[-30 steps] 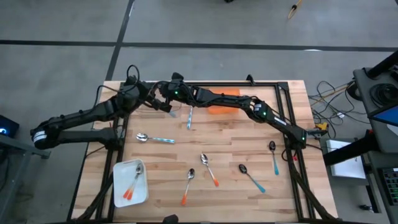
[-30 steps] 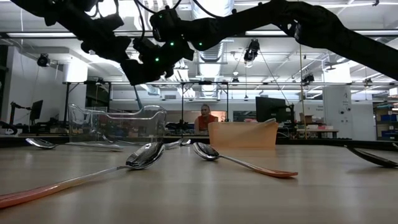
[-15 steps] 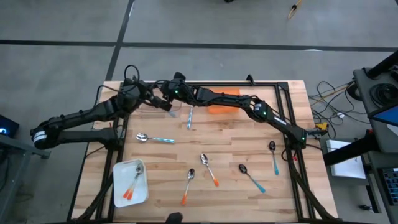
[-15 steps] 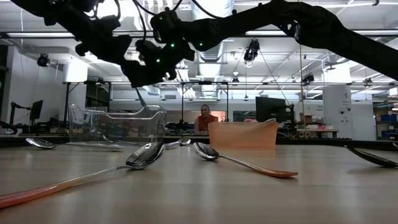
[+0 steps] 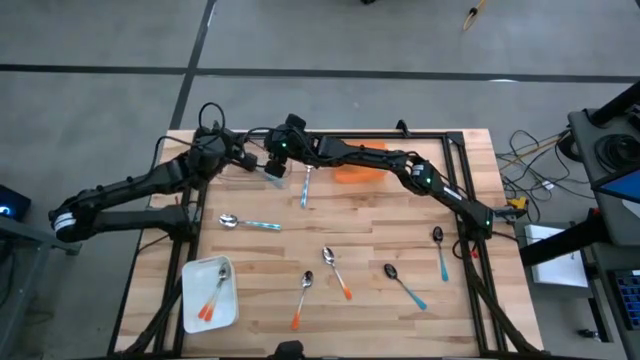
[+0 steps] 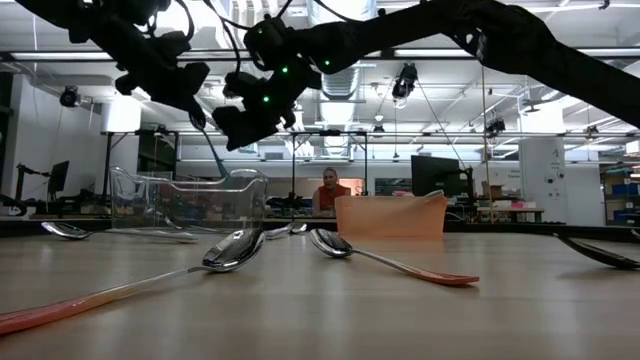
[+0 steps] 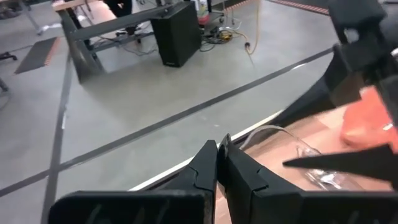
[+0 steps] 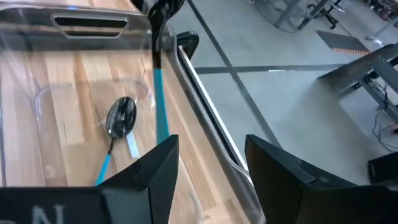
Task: Sort silverware by color (type)
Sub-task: Put the blue spoon into the transparent bin
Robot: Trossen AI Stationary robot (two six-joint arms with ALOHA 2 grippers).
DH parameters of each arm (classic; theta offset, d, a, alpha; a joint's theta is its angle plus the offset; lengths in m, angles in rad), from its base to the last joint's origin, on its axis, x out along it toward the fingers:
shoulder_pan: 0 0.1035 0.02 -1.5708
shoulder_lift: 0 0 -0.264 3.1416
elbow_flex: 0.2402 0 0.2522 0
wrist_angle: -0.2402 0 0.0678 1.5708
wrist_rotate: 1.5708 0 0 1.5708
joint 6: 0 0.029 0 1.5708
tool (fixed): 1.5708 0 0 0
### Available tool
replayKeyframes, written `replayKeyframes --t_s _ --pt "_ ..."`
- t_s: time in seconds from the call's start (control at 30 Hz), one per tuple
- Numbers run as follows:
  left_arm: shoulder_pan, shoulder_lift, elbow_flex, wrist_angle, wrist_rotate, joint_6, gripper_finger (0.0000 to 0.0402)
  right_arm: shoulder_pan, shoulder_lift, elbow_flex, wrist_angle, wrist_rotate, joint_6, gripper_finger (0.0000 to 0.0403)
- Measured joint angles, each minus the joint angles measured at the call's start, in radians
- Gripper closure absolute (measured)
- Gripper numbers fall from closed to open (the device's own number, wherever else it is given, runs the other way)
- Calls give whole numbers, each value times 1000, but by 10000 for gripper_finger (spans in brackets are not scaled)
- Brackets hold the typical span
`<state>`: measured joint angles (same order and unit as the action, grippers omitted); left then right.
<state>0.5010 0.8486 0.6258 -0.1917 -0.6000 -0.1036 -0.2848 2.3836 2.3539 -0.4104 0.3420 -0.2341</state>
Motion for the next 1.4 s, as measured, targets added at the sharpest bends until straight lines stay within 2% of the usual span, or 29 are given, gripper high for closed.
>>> replayKeyframes --t_s 0.27,0.5,0.77,0.93,1.1,1.4 --pt "57 2 -1 -40 45 -18 401 0 -66 2 -78 -18 -20 231" --pt "80 13 -15 -35 64 -33 401 -14 -80 0 -95 -245 21 241" --pt "79 11 -54 -14 64 -40 402 -13 -82 0 -100 -298 19 254" --pt "79 5 -85 18 90 -64 402 -1 -83 -1 -188 -305 -21 264" --pt "79 6 -87 24 94 -65 402 34 -87 -2 -260 -386 -63 275" --pt "79 6 -87 21 94 -64 402 46 -140 -3 -389 -420 -121 280"
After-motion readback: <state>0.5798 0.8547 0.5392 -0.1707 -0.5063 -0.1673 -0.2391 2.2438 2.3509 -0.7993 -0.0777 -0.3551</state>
